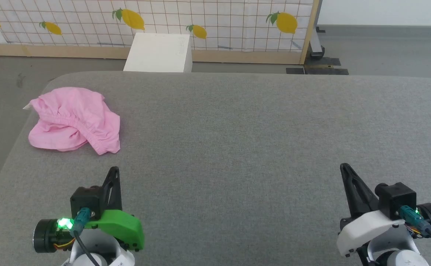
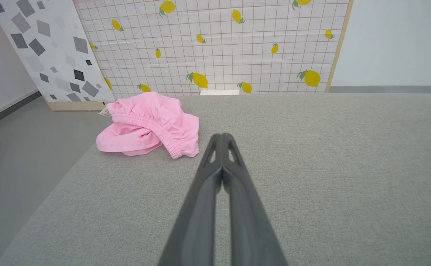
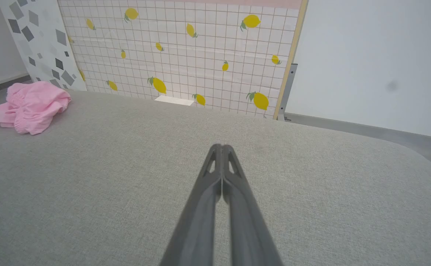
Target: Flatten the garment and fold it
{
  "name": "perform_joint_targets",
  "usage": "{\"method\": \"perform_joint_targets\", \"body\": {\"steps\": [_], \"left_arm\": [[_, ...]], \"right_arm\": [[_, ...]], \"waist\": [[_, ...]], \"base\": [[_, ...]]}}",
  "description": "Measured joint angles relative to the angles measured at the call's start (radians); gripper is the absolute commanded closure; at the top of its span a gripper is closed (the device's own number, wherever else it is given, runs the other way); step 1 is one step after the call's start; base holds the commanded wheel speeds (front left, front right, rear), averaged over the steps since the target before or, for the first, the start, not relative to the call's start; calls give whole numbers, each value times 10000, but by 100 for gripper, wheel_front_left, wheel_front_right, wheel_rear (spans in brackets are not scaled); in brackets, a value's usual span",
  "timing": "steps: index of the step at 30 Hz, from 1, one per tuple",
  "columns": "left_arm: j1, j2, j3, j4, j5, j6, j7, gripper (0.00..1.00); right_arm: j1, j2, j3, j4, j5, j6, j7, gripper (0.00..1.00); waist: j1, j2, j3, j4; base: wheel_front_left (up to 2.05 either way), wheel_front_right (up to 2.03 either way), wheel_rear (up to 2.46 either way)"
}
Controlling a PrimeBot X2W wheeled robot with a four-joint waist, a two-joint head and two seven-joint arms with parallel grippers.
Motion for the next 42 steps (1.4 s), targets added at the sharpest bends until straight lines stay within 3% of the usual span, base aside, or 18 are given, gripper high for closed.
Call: {"method": "perform_joint_targets", "body": {"steps": [13, 14, 42], "left_arm": [[0, 0, 0, 0, 2, 0, 0, 100], [-1, 2, -2, 2, -6, 0, 0, 0], [-2, 13, -73, 13, -61, 0, 0, 0]], "right_arm": [[0, 0, 0, 0, 0, 0, 0, 100], [2, -2, 2, 2, 2, 2, 0, 0], [6, -10, -54, 8, -79, 2, -150, 0]], "waist": [[0, 0, 0, 0], [0, 0, 0, 0], [0, 0, 12, -9]], "base": [[0, 0, 0], [0, 0, 0], [0, 0, 0]]}}
